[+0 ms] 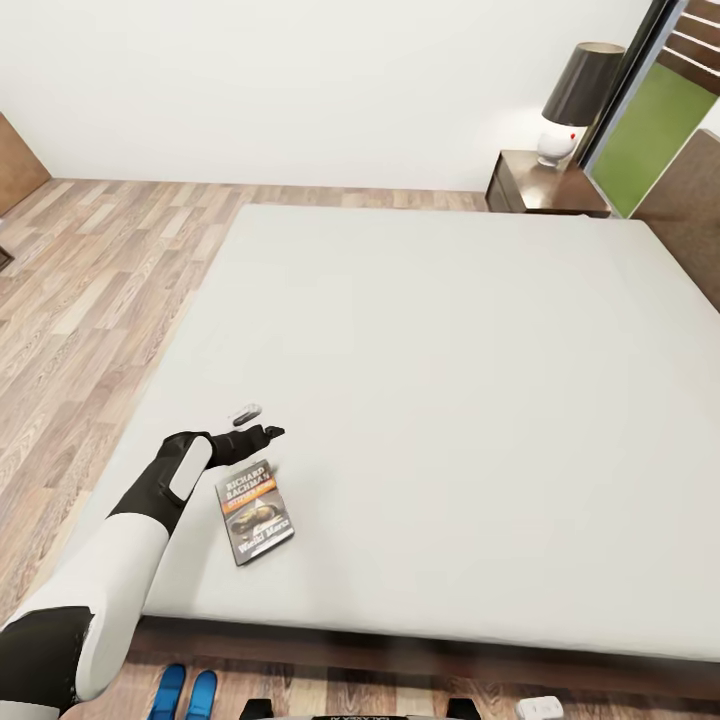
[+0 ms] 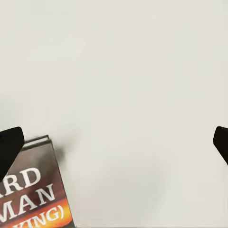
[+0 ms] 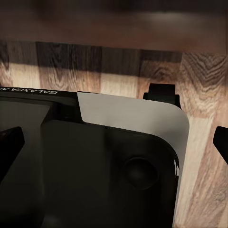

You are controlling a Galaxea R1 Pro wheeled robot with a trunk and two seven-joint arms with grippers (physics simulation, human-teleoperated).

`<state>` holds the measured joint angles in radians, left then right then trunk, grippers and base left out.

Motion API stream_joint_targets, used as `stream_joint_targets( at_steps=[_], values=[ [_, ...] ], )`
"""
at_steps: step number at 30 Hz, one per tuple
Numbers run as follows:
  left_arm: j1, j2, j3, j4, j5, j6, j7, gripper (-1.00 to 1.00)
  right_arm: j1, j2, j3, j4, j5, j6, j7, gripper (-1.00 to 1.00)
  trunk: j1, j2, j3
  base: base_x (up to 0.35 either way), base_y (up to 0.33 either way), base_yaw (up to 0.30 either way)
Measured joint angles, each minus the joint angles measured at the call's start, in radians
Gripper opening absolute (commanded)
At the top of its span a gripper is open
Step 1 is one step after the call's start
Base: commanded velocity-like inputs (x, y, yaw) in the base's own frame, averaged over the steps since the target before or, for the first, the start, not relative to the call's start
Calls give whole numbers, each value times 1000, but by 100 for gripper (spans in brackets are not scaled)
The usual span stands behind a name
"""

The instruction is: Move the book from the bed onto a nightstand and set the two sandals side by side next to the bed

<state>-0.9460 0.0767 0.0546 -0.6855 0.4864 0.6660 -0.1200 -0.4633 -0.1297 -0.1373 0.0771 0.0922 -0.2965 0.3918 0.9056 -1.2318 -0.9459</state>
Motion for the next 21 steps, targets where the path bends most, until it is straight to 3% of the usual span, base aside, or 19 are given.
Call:
stream_joint_targets(
  at_steps=[11,17,21],
  values=[
    [0,4,21,1,0,-3,0,100,0,0,0,0,0,0,0,100,0,0,0,10,0,0],
    [3,34,115,1,-1,-5,-1,100,0,0,0,0,0,0,0,100,0,0,0,0,0,0],
    [6,43,141,2,-2,-5,-2,100,0,0,0,0,0,0,0,100,0,0,0,0,0,0]
  ],
)
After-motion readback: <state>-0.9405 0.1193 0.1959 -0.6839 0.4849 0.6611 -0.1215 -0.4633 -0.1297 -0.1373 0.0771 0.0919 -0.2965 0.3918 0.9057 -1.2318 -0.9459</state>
